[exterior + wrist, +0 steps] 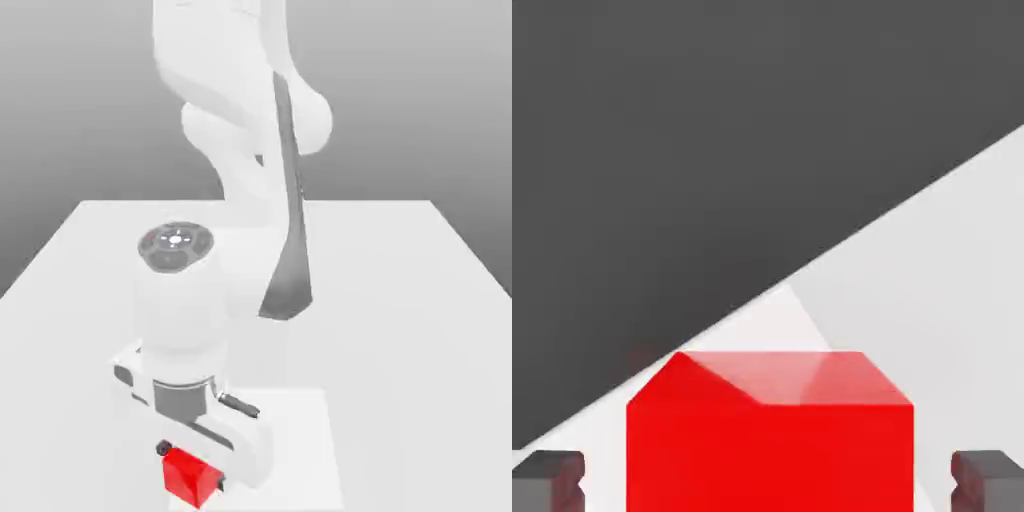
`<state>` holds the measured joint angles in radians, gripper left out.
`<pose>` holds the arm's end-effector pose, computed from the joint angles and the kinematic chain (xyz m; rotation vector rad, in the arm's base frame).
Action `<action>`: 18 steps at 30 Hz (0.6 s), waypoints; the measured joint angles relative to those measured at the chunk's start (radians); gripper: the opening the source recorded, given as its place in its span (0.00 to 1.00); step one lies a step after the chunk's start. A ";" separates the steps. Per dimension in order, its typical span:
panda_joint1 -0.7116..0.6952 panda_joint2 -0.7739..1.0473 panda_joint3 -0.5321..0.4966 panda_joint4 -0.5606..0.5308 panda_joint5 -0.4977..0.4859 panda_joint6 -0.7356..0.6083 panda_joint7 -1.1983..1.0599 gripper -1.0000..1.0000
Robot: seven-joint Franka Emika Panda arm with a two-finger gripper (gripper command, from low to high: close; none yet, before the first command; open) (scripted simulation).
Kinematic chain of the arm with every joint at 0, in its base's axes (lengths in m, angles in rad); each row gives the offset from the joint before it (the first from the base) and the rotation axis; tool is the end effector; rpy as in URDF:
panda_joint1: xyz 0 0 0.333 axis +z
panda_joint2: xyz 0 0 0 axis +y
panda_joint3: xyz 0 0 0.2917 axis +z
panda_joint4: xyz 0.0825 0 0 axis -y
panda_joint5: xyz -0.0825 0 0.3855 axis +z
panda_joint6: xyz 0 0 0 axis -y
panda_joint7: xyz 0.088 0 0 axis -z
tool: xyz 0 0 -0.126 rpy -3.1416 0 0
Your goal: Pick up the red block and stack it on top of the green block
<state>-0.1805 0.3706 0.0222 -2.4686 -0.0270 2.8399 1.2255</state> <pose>0.4588 -0.0708 0.1057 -2.4429 1.9746 -0.0012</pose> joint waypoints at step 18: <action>-0.096 -0.480 -0.063 -0.320 -0.032 -0.162 0.104 0.00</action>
<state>-0.2762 -0.1095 -0.0408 -2.7885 -0.0591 2.6779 1.3298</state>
